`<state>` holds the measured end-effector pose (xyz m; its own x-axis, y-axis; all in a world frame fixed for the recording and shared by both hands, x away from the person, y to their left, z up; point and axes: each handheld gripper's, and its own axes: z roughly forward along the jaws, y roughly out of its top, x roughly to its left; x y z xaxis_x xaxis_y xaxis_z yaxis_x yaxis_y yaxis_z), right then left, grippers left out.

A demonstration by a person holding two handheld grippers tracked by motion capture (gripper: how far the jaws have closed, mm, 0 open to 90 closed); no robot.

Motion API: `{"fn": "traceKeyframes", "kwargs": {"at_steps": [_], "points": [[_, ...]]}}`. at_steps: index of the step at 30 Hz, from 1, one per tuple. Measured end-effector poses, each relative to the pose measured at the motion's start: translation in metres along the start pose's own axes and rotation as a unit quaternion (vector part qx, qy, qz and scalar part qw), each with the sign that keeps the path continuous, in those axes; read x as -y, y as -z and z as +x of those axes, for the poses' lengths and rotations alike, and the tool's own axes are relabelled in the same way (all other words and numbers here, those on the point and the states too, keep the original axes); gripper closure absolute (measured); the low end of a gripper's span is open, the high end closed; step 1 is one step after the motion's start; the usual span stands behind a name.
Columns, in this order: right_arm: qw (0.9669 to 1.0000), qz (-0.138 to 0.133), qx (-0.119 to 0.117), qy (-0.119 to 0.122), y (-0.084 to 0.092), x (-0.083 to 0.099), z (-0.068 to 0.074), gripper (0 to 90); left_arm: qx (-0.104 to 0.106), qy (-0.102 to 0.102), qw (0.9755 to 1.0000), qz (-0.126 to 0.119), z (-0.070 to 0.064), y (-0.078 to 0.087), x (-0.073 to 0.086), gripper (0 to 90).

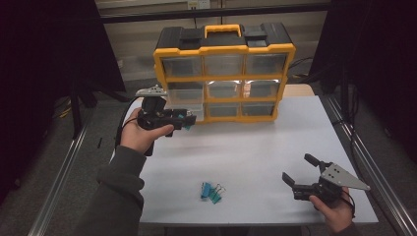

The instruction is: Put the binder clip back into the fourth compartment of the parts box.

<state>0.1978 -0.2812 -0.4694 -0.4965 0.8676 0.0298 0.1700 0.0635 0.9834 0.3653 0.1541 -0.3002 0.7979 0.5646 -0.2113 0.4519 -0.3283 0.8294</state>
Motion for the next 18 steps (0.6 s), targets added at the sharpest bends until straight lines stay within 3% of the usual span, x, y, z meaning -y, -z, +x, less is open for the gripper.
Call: {"fn": "traceKeyframes", "kwargs": {"at_steps": [11,18], "points": [[1.0000,0.000,0.000,-0.002,0.001,0.000,-0.001,0.5,-0.012,-0.003,0.9999,-0.010,0.005,0.001,-0.024,50.5],[1.0000,-0.004,0.002,-0.006,0.000,0.000,0.000,0.5,-0.034,-0.009,0.9994,-0.005,0.009,-0.002,-0.037,50.5]]}}
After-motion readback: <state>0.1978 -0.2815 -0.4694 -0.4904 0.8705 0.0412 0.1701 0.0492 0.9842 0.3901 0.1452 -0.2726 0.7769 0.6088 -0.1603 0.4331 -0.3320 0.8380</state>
